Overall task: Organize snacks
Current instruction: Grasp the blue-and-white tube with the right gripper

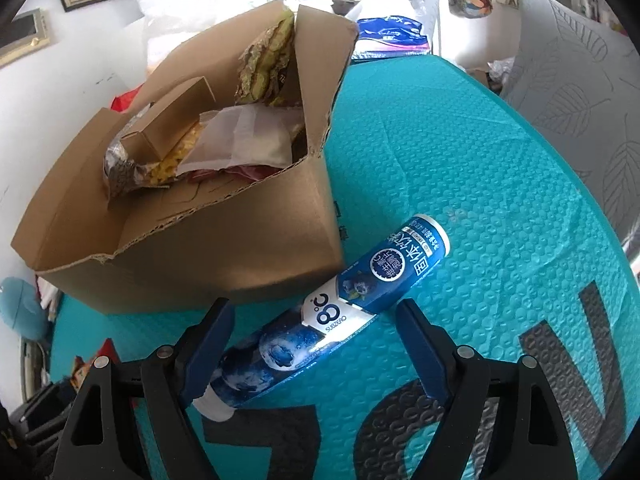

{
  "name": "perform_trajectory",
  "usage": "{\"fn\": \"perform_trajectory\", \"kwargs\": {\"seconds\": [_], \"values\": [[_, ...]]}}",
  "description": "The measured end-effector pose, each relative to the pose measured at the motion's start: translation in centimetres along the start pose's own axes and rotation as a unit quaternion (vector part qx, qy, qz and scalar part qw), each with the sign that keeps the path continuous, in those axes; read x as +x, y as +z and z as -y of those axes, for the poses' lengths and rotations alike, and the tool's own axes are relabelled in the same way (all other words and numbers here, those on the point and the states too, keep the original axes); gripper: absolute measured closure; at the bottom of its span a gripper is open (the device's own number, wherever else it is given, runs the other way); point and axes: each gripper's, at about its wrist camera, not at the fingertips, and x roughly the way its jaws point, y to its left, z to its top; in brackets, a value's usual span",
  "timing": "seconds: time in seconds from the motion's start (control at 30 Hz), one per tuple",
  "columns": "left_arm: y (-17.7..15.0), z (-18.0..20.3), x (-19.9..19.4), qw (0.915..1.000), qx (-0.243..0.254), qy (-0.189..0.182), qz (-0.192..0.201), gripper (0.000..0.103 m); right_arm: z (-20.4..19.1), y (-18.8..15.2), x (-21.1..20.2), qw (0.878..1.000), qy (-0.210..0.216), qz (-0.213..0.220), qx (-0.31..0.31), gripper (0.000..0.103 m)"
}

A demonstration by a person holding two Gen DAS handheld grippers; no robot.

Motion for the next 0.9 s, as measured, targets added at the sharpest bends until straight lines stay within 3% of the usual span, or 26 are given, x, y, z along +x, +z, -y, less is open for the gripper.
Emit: {"fn": "perform_trajectory", "kwargs": {"seconds": [0.13,0.3,0.5,0.9], "values": [[-0.2,0.5,0.2,1.0,0.007,-0.002,-0.006,0.058,0.7,-0.6,-0.5,1.0,0.007,-0.002,-0.014,0.048],[-0.5,1.7,0.4,0.9996,0.023,-0.013,-0.012,0.058,2.3,-1.6,-1.5,0.999,0.027,-0.011,-0.023,0.062],[-0.9,3.0,0.4,0.9985,0.042,-0.026,-0.024,0.058,2.7,-3.3,-3.0,0.997,0.033,-0.02,-0.07,0.068],[-3.4,5.9,-0.6,0.9934,0.096,-0.045,-0.045,0.058,3.7,-8.2,-6.4,0.991,0.056,-0.036,-0.114,0.07]]}}
